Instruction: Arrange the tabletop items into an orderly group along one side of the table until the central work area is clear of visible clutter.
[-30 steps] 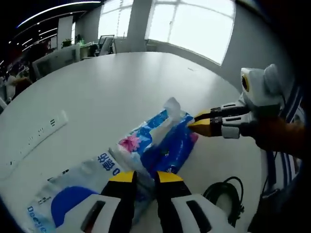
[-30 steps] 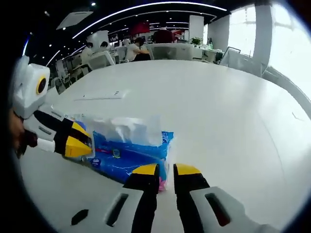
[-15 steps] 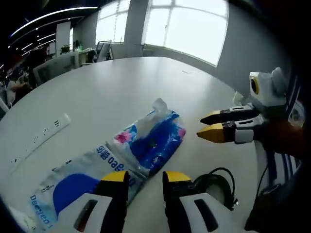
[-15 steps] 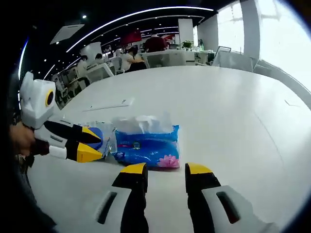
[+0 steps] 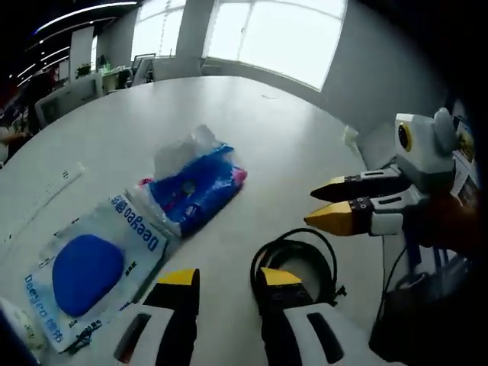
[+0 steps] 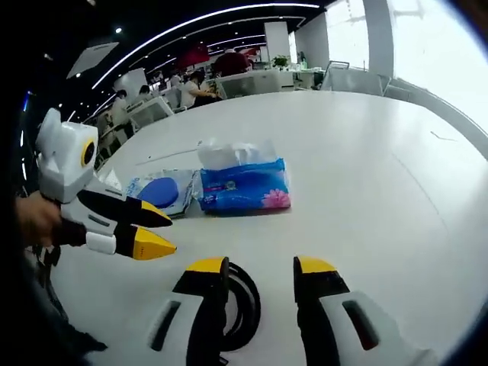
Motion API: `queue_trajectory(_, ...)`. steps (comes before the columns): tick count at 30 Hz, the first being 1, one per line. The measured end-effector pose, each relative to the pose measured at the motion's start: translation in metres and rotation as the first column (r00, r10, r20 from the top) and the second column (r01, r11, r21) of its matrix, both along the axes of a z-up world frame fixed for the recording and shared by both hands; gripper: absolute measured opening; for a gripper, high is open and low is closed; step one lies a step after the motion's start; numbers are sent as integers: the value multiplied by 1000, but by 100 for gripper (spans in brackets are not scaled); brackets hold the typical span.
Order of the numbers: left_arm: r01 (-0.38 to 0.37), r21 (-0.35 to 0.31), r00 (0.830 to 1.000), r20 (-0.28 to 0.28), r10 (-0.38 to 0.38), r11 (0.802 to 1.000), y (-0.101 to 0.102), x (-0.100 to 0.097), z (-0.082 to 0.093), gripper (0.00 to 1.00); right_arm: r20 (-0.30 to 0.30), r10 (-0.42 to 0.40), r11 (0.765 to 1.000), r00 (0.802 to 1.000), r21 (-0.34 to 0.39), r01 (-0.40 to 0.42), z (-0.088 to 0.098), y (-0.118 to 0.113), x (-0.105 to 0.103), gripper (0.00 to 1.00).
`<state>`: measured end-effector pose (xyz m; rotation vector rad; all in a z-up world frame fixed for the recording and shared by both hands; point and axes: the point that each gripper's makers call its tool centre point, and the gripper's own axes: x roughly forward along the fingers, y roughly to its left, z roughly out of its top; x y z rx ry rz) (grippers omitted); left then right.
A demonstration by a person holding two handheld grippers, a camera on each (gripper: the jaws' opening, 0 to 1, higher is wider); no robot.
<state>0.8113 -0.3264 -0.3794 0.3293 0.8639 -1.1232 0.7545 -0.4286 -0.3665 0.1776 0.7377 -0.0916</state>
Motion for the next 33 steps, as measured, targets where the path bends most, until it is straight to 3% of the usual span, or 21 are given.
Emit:
queue_trajectory(5,21,11,999,-25,-21,1000,3,-24,-7,27,-25,9,1000,1000,8,-9,-10,10,-18,31)
queue_trajectory(14,16,23,996,-84,-15,1000,2,-50,-21,24,-90,46,999,995,10,-46,-33,24,-36,27)
queue_trajectory(23,-12,50,995,-100,17,999,4,-57,-33,19,-126,33,999,991,11,-32,-45,27,-40,15)
queue_trajectory(33,-61,51,990,-121,67,997,1,-55,-35,16,-117,-39,999,992,25,42,-50,27,-39,12)
